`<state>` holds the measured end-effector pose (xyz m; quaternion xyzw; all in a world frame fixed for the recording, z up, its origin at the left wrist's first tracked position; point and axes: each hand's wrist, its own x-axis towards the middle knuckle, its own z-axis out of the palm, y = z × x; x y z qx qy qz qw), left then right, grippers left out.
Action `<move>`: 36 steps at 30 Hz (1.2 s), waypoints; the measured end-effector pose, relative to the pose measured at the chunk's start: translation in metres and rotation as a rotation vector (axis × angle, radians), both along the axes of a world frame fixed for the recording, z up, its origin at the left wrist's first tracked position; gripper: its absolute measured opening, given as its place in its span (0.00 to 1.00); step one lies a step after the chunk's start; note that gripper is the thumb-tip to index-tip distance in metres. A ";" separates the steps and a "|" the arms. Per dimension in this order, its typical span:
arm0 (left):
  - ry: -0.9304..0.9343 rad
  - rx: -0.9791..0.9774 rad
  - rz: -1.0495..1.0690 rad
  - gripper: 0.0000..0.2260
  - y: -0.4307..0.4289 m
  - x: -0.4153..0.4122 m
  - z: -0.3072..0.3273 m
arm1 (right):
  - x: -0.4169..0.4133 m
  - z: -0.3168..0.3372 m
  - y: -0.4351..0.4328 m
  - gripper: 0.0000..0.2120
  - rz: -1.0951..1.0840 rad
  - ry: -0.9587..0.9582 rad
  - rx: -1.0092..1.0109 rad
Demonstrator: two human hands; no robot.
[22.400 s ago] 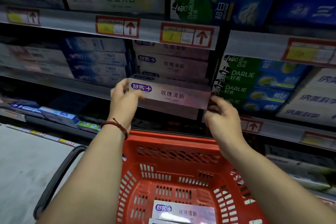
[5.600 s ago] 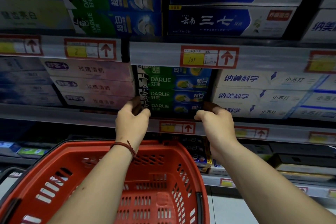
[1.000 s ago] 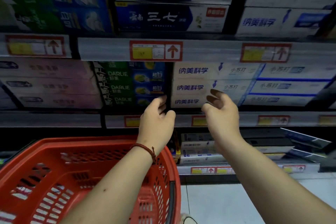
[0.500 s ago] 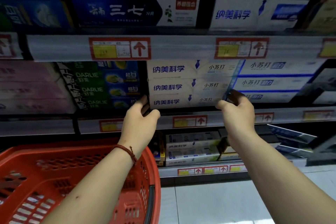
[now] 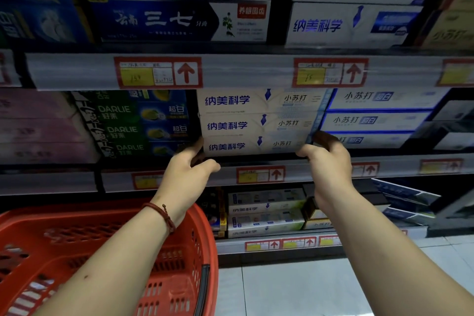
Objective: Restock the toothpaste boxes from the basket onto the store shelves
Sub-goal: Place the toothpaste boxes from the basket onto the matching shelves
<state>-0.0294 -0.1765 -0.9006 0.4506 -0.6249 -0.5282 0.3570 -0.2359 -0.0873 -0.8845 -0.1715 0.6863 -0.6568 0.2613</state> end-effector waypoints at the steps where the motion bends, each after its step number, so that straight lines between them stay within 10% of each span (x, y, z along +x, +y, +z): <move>1: -0.003 -0.002 0.003 0.21 -0.001 0.000 -0.001 | 0.000 0.000 0.000 0.28 0.003 -0.003 -0.005; 23: -0.235 -0.170 0.129 0.23 -0.007 -0.001 -0.007 | 0.006 0.001 -0.002 0.23 -0.042 0.019 -0.020; 36: -0.065 -0.196 0.113 0.23 -0.005 0.000 0.022 | 0.005 0.020 -0.010 0.31 -0.060 0.173 -0.085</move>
